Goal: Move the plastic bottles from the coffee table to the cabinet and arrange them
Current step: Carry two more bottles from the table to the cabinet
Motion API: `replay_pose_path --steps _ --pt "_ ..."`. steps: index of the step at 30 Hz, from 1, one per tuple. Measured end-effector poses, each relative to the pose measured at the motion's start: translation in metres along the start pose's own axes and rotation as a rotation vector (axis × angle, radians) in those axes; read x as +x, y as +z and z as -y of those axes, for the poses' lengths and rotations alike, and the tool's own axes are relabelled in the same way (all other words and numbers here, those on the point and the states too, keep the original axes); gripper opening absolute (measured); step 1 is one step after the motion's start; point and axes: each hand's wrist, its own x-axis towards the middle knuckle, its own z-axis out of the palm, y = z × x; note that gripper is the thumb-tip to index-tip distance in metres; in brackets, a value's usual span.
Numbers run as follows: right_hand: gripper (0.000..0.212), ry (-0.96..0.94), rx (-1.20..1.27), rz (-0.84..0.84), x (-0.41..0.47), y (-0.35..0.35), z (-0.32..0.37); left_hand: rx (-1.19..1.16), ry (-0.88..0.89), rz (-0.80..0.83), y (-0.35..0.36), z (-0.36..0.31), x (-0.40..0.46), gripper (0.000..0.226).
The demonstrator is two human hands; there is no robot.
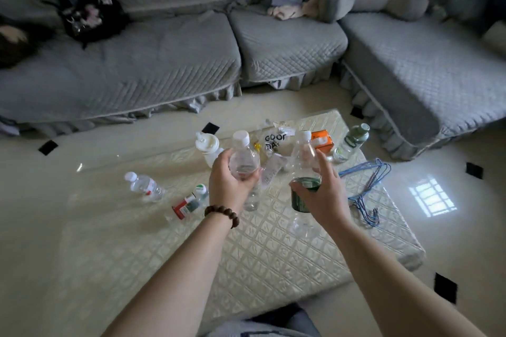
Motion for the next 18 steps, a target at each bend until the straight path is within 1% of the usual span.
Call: replay_pose_path --steps 2,7,12,15,18 --pt "0.088 0.005 0.014 -0.053 -0.016 -0.007 0.006 0.0 0.067 0.021 -0.008 -0.006 -0.007 0.072" --pt "0.089 0.048 0.01 -0.187 -0.058 -0.025 0.008 -0.019 0.18 0.14 -0.014 -0.023 -0.023 0.079" --pt "0.09 0.14 0.03 -0.347 -0.106 -0.046 -0.013 -0.055 0.343 0.261 0.006 -0.044 -0.047 0.07" --pt "0.09 0.225 0.01 -0.459 -0.141 -0.064 -0.03 -0.056 0.437 0.383 0.028 -0.058 -0.075 0.068" --pt "0.091 0.302 -0.014 -0.592 -0.182 -0.085 -0.048 -0.07 0.485 0.521 0.055 -0.074 -0.109 0.073"
